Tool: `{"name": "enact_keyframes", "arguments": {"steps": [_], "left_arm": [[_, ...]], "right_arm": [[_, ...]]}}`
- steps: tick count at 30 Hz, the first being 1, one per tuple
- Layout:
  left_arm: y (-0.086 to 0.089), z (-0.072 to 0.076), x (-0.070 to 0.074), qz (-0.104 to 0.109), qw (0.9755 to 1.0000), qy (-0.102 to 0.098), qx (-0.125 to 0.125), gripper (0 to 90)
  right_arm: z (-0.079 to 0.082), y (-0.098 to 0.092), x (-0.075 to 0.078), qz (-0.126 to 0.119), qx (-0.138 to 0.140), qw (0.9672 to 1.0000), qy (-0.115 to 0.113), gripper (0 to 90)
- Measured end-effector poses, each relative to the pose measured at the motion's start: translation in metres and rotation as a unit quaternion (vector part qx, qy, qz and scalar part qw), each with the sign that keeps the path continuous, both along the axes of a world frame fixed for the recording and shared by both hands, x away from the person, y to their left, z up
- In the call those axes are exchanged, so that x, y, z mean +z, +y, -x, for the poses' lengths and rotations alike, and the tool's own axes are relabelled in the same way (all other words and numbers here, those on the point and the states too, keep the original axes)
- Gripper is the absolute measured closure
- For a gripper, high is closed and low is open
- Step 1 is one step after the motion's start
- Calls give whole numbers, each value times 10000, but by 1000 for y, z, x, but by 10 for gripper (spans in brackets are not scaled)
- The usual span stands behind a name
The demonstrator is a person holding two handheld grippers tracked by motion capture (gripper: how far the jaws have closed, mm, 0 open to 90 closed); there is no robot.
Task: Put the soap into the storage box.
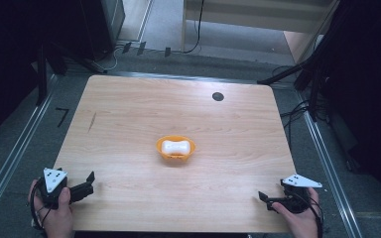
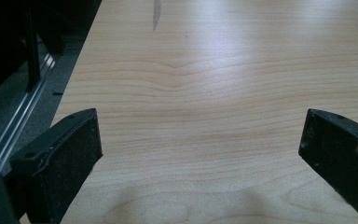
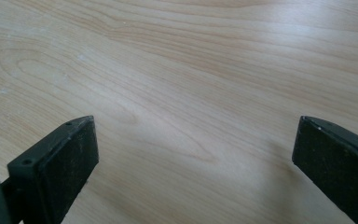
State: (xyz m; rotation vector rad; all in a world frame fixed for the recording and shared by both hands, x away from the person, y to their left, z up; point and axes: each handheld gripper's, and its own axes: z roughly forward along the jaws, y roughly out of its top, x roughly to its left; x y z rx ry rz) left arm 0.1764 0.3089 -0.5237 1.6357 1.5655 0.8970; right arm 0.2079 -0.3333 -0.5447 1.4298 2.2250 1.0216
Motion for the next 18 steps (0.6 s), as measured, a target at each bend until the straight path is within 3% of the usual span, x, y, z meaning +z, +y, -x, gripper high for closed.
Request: {"name": "enact_keyframes", "arguments": {"steps": [6,9,14,18], "left_arm": [[0,0,0,-17,10000,4,-52,0],[0,0,0,-8,10000,2,-49,0],[0,0,0,-43,10000,-1,-47,0],[0,0,0,-31,10000,-3,-27,0]], "right_arm": [[10,-16,-6,-184,-249,9995,-101,1],[12,-21,-5,-327,-343,9985,-271,1],[13,-20,-7,-362,-390,9980,-330,1],[11,-18,-9,-295,-441,9983,-246,1]]}}
